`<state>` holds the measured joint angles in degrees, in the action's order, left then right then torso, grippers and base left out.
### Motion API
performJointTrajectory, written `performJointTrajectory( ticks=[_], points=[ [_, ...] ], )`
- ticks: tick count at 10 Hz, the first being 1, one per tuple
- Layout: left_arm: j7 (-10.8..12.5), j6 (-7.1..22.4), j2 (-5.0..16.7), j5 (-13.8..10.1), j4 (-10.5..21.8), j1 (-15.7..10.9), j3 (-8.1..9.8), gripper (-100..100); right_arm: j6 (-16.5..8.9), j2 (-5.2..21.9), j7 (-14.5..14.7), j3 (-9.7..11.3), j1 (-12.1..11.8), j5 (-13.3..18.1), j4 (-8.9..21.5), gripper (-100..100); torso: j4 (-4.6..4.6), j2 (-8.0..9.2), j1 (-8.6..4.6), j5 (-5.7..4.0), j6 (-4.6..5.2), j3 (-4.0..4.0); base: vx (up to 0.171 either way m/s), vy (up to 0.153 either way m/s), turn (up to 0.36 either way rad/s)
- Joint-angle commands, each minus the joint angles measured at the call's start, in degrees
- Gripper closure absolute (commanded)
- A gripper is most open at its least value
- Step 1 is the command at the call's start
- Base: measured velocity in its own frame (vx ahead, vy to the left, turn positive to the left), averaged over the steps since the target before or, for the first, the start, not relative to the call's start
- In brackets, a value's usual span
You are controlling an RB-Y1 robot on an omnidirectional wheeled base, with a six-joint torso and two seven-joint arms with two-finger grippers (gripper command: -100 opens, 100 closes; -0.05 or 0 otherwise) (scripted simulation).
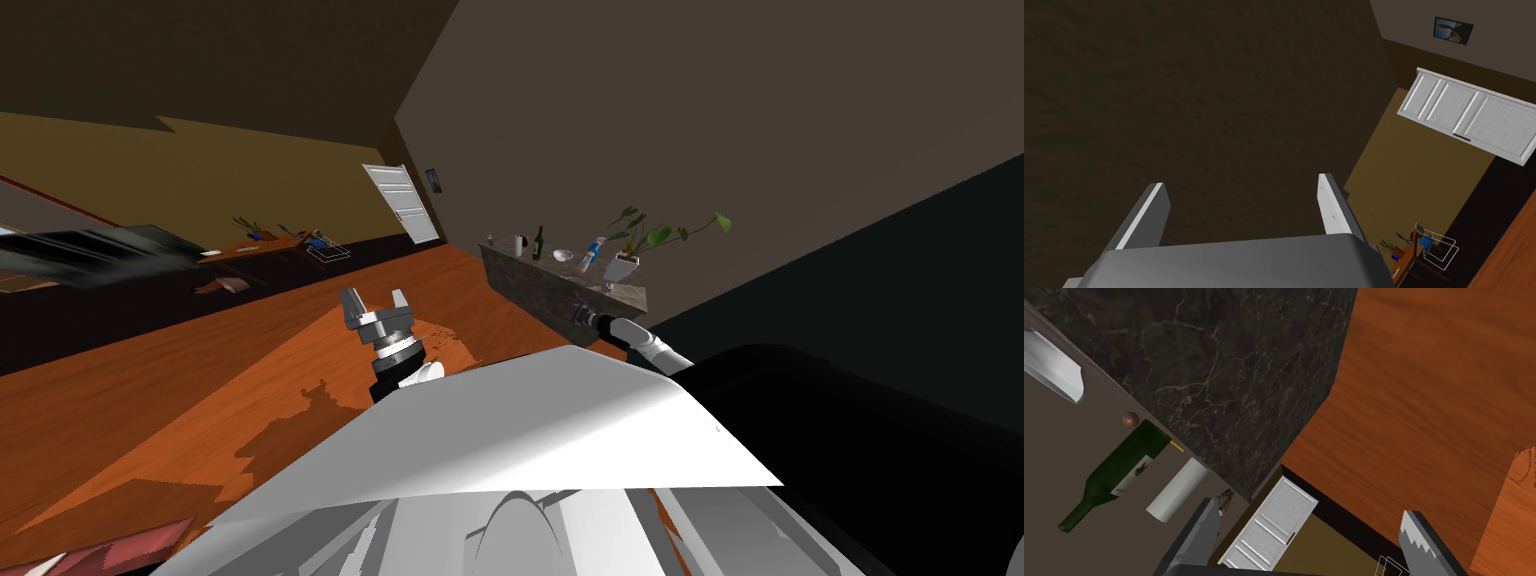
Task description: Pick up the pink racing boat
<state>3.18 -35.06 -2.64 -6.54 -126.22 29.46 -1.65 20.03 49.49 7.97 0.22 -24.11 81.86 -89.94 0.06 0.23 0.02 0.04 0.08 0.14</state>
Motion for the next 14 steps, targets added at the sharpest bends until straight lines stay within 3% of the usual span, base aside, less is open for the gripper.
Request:
performJointTrajectory(
  ticks=[1, 2, 3, 5, 6, 7, 8, 9, 10, 11, 14],
  points=[
    [0.0, 0.0, 0.0, 0.0, 0.0, 0.0, 0.0, 0, 0.51, 2.65, 1.52, 0.91, 0.43, 2.86, 2.56, -100, 0.0, 0.0, 0.0, 0.0, 0.0, 0.0, -0.02, 0.035, 0.12],
    [0.0, 0.0, 0.0, 0.0, 0.0, 0.0, 0.0, 0, 0.51, 2.65, 1.52, 0.91, 0.43, 5.04, 2.56, -100, 0.01, 0.02, 0.01, 0.01, -0.02, 0.01, -0.014, 0.023, 0.063],
    [0.0, 0.0, 0.0, 0.0, 0.0, 0.0, 0.0, 0, 0.83, 4.94, 2.67, 1.79, 0.81, 6.82, 4.58, -100, 0.0, 0.0, -0.03, -0.01, -0.01, 0.0, -0.014, 0.019, 0.105],
    [0.0, 0.0, 0.0, 0.0, 0.0, 0.0, 0.0, 0, 0.83, 4.94, 2.67, 1.79, 0.81, 9.37, 4.73, -100, 0.0, 0.0, -0.08, -0.01, 0.0, 0.0, -0.006, 0.005, 0.039],
    [0.0, 0.0, 0.0, 0.0, 0.0, 0.0, 0.0, 0, 1.17, 7.19, 3.83, 2.69, 1.2, 11.25, 6.83, -100, 0.0, -0.02, -0.11, -0.02, 0.01, -0.01, -0.009, 0.004, 0.115],
    [0.0, 0.0, 0.0, 0.0, 0.0, 0.0, 0.0, 0, 1.17, 7.19, 3.83, 2.69, 1.2, 13.23, 6.83, -100, 0.0, -0.02, -0.11, -0.02, -0.02, -0.01, -0.01, -0.001, 0.072],
    [0.0, 0.0, 0.0, 0.0, 0.0, 0.0, 0.0, 0, 1.52, 9.36, 5.0, 3.59, 1.63, 15.26, 8.88, -100, 0.0, -0.02, -0.13, -0.03, 0.0, -0.01, -0.016, -0.005, 0.128],
    [0.0, 0.0, 0.0, 0.0, 0.0, 0.0, 0.0, 0, 1.52, 9.36, 5.0, 3.59, 1.63, 16.94, 8.88, -100, 0.0, 0.0, -0.15, -0.03, -0.02, 0.0, -0.013, -0.01, 0.055],
    [0.0, 0.0, 0.0, 0.0, 0.0, 0.0, 0.01, 0, 1.87, 11.45, 6.17, 4.47, 2.08, 18.95, 10.86, -100, 0.0, 0.0, -0.16, -0.04, 0.01, 0.0, -0.013, -0.013, 0.1],
    [0.0, 0.0, 0.01, 0.0, 0.0, 0.0, 0.0, 0, 1.87, 11.45, 6.17, 4.47, 2.08, 20.48, 10.86, -100, 0.0, -0.01, -0.19, -0.04, -0.02, -0.01, -0.01, -0.017, 0.056],
    [0.0, 0.0, 0.01, 0.0, 0.0, 0.0, 0.01, 0, 2.57, 15.28, 8.47, 6.15, 3.1, 26.35, 14.57, -100, 0.0, 0.0, -0.23, -0.05, 0.01, 0.0, -0.014, -0.031, 0.086]
  ],
)
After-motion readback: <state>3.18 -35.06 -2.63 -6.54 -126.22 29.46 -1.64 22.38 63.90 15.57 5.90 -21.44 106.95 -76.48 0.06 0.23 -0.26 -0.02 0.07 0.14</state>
